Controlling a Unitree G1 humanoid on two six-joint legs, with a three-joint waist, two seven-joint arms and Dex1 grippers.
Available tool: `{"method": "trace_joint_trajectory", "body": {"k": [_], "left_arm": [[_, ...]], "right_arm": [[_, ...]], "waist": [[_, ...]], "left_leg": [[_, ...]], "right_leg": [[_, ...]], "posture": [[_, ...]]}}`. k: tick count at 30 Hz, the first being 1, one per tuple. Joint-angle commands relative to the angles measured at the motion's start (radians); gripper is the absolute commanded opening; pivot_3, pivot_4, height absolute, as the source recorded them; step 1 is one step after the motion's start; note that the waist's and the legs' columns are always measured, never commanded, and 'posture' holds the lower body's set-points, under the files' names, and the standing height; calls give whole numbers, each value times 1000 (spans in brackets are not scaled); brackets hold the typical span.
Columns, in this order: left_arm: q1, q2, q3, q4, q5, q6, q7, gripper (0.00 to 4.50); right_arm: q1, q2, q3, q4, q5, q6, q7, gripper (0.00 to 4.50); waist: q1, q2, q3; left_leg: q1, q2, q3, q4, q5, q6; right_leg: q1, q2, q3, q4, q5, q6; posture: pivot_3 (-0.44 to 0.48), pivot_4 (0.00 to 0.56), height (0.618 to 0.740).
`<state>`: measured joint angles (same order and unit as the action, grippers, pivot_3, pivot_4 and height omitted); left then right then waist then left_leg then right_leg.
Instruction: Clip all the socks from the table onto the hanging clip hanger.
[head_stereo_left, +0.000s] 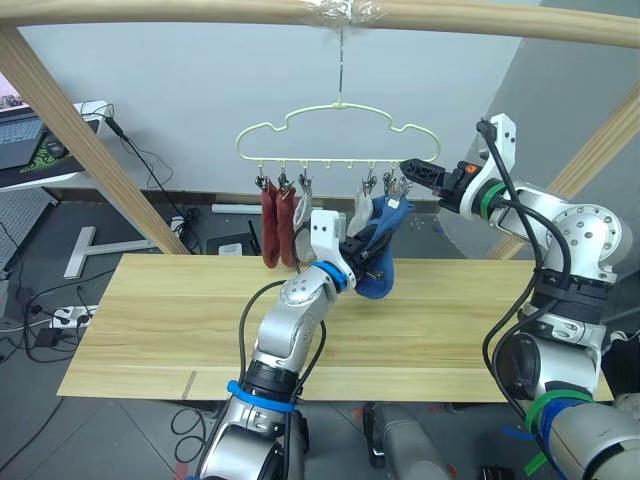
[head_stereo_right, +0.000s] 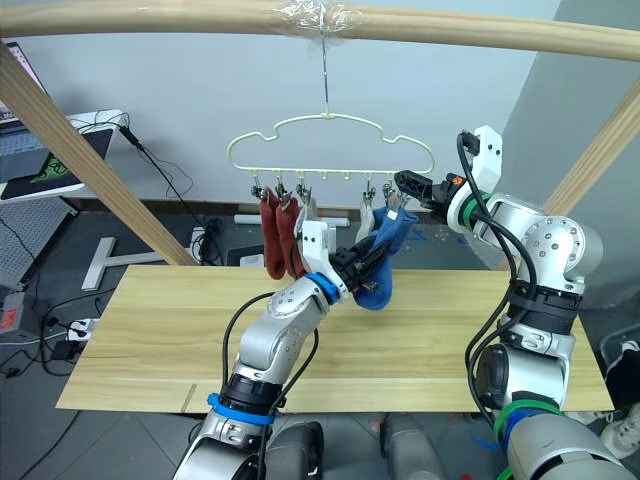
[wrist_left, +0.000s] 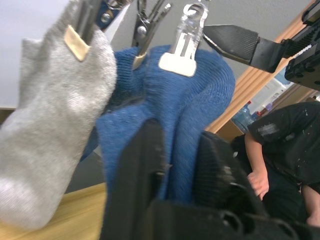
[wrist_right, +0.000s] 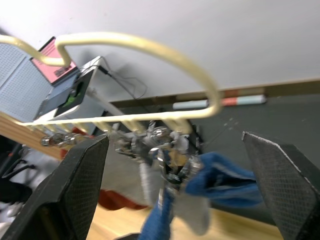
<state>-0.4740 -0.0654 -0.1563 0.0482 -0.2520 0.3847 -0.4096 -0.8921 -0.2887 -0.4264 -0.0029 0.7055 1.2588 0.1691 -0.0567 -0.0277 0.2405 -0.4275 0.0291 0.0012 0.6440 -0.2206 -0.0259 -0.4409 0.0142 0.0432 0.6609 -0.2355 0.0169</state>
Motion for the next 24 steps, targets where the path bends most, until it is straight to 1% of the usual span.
{"method": "trace_joint_trajectory", "body": {"k": [1, 3, 5, 6, 7, 9, 12, 13, 14, 15, 16, 17, 19, 21, 24], "left_arm": [[28, 7, -20, -61, -40, 38, -44, 2575], [59, 47, -13, -87, -45, 59, -66, 3136], [79, 87, 0, -109, -46, 75, -80, 3846], [91, 118, 11, -122, -44, 80, -89, 4075], [106, 156, 30, -138, -45, 88, -99, 4446], [129, 218, 61, -163, -49, 97, -115, 4446], [168, 342, 133, -198, -68, 119, -152, 4446], [191, 425, 165, -208, -64, 125, -190, 4446], [207, 483, 185, -215, -62, 129, -217, 4446], [229, 558, 235, -215, -76, 135, -256, 4446], [243, 605, 267, -214, -89, 138, -279, 4446], [255, 656, 293, -202, -93, 140, -299, 4446], [297, 769, 362, -154, -69, 99, -343, 4446], [333, 831, 414, -121, -56, 57, -364, 4446], [381, 875, 481, -96, -77, 30, -397, 4446]], "right_arm": [[43, -38, -25, -73, 38, -34, 45, 4500], [82, -51, -26, -100, 51, -32, 53, 4500], [111, -65, -14, -124, 55, -36, 65, 4500], [131, -70, -7, -139, 55, -41, 72, 4500], [153, -77, 2, -155, 55, -46, 84, 4500], [190, -95, 26, -181, 47, -67, 112, 4500], [252, -160, 94, -215, 6, -141, 190, 4500], [286, -208, 137, -227, -34, -200, 239, 4500], [311, -242, 168, -233, -63, -247, 275, 4500], [346, -286, 199, -242, -93, -303, 328, 4500], [368, -314, 218, -246, -110, -343, 362, 4500], [393, -345, 235, -249, -127, -387, 403, 4500], [440, -401, 247, -256, -151, -469, 482, 4500], [469, -435, 257, -245, -196, -587, 543, 4500], [513, -468, 269, -229, -239, -704, 615, 4500]], "waist": [[0, 0, 0], [-1, 0, 0], [-3, 1, 0], [-3, 1, 1], [-3, 1, 1], [-4, 2, 1], [-4, 2, 1], [-3, 2, 1], [-3, 2, 2], [-3, 2, 2], [-2, 2, 2], [-2, 2, 2], [2, 2, 2], [3, 2, 3], [8, 2, 3]], "left_leg": [[0, 0, 0, 0, 0, 0], [0, 0, 0, 0, 0, 0], [0, 0, 0, -1, 0, 0], [0, 0, 0, 0, 0, 0], [0, 0, 0, 0, 0, 0], [1, 0, 0, 0, 0, 0], [2, 1, -1, -1, 0, 0], [2, 1, -1, -1, 0, 0], [2, 1, -1, -1, 0, 0], [2, 1, 0, -1, 0, 0], [2, 1, 0, -1, 0, 0], [2, 2, 0, -2, 0, 0], [1, 3, 0, -2, 0, 0], [1, 2, 0, -2, 0, 0], [1, 1, 1, -1, 0, 0]], "right_leg": [[0, 0, 0, 0, 0, 0], [0, 0, 0, 0, 0, 0], [0, 1, 0, 0, 0, 0], [0, 1, 0, 1, 0, 0], [-1, 1, 0, 1, 0, 0], [-1, 2, 1, 2, 0, 0], [0, 2, 0, 2, 0, 0], [0, 2, 0, 2, 0, 0], [-1, 2, 0, 2, 0, 0], [-1, 2, 0, 1, 0, 0], [-1, 2, -1, 1, 0, 0], [-1, 1, -1, 0, 0, 0], [-1, 0, -1, 0, 0, 0], [-1, -1, -1, -2, -1, 0], [-1, -3, 0, -2, -1, 0]], "posture": [[-70, 244, 740], [-65, 241, 740], [-61, 242, 740], [-61, 242, 740], [-61, 242, 740], [-50, 237, 740], [-24, 233, 740], [-24, 233, 740], [-24, 233, 740], [-14, 231, 740], [-14, 231, 740], [7, 228, 740], [7, 228, 740], [20, 225, 740], [20, 225, 740]]}}
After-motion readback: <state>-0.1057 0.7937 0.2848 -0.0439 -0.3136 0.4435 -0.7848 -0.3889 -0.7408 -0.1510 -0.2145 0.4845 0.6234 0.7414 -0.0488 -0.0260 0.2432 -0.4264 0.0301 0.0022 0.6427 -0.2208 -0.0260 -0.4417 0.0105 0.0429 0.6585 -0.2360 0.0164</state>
